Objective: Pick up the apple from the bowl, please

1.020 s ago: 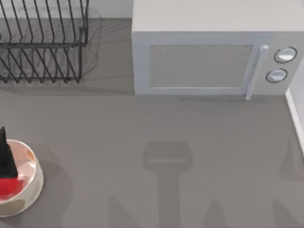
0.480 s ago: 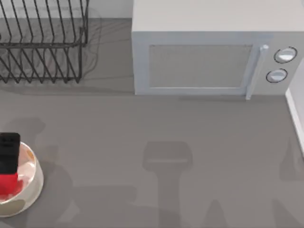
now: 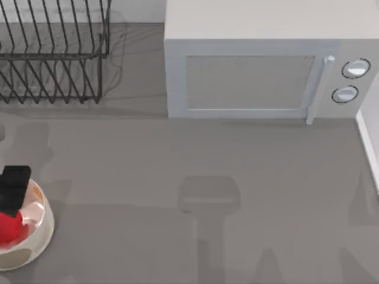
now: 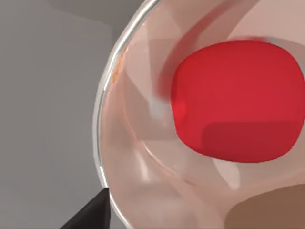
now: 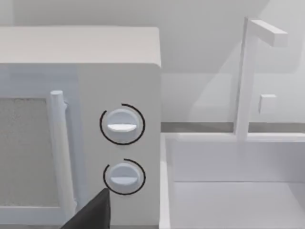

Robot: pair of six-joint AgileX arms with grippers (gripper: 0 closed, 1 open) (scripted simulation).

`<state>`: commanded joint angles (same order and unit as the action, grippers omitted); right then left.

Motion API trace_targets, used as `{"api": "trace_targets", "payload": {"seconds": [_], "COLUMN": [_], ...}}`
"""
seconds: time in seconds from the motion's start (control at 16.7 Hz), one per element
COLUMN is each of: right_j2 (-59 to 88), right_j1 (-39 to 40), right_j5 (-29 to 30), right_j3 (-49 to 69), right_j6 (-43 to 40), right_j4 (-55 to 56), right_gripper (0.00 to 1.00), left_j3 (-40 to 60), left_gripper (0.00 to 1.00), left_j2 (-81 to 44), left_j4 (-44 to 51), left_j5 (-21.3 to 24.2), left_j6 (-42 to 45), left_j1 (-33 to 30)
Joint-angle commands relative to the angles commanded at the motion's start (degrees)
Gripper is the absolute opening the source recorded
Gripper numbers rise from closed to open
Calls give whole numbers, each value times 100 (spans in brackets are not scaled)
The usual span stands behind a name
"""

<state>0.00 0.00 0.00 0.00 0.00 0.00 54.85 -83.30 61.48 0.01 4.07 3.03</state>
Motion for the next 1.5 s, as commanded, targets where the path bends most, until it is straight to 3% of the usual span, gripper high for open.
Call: {"api": "trace_targets", "payload": {"seconds": [0.36, 0.9, 1.26, 1.5], "right_j2": [0, 0, 0, 0], "right_j1": [0, 0, 0, 0], "right_j5": [0, 0, 0, 0], "right_j3": [0, 0, 0, 0], "right_j6": [0, 0, 0, 0], "right_j4": [0, 0, 0, 0], "right_gripper": [100, 100, 100, 100], "left_j3": [-76, -1326, -1512, -1512], "left_gripper": [100, 100, 100, 70], "left_j2": [-34, -1115, -1286, -1286], "left_j4": [-98, -2519, -2791, -2791], "left_j5": [0, 0, 0, 0], "left_j6": [-1, 37, 43, 43], "left_j1": [-25, 16, 23, 23]}}
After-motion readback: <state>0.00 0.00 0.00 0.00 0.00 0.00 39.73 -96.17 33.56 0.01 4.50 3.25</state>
